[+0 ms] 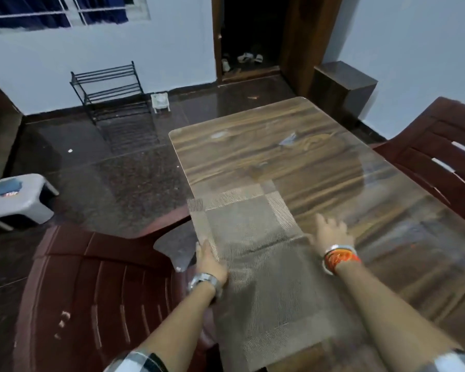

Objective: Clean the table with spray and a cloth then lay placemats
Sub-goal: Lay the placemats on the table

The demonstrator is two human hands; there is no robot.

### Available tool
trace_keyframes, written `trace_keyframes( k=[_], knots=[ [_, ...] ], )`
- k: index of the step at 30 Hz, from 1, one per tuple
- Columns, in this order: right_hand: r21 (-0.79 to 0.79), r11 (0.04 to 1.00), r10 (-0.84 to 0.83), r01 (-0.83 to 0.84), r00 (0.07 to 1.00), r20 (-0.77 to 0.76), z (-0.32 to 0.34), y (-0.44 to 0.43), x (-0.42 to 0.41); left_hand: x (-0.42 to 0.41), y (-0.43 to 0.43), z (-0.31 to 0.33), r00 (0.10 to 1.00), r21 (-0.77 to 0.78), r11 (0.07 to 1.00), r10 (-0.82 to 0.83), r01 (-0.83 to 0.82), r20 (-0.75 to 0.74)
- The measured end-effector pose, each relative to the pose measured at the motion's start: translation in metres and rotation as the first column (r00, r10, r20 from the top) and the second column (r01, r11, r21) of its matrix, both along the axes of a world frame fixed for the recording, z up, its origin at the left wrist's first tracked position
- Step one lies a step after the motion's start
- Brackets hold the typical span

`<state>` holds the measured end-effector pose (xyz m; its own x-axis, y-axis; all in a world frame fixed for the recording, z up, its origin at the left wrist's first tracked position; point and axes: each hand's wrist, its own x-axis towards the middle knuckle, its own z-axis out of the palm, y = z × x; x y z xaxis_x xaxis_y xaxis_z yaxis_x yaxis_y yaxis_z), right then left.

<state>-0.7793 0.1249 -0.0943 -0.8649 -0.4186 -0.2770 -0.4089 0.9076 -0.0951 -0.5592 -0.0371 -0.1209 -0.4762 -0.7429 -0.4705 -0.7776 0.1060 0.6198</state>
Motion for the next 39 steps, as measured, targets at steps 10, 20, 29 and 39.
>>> trace_keyframes(
  k=[10,20,29,39],
  knots=[
    [0.03,0.969,0.233,-0.245,0.949,0.214,-0.077,-0.013,0.072,-0.034,0.027,-0.039,0.915,-0.135,0.957,-0.197,0.258,0.352],
    [0.043,0.961,0.254,-0.272,0.937,0.241,-0.078,-0.014,0.031,-0.044,0.038,-0.058,0.882,-0.182,0.917,-0.265,0.356,0.389],
    [0.058,0.944,0.298,-0.324,0.917,0.265,-0.067,-0.019,0.044,-0.032,0.04,-0.058,0.877,-0.213,0.918,-0.222,0.335,0.426],
    [0.109,0.922,0.337,-0.372,0.908,0.249,-0.066,-0.02,0.044,-0.031,0.036,-0.056,0.846,-0.197,0.91,-0.237,0.365,0.477]
  ],
)
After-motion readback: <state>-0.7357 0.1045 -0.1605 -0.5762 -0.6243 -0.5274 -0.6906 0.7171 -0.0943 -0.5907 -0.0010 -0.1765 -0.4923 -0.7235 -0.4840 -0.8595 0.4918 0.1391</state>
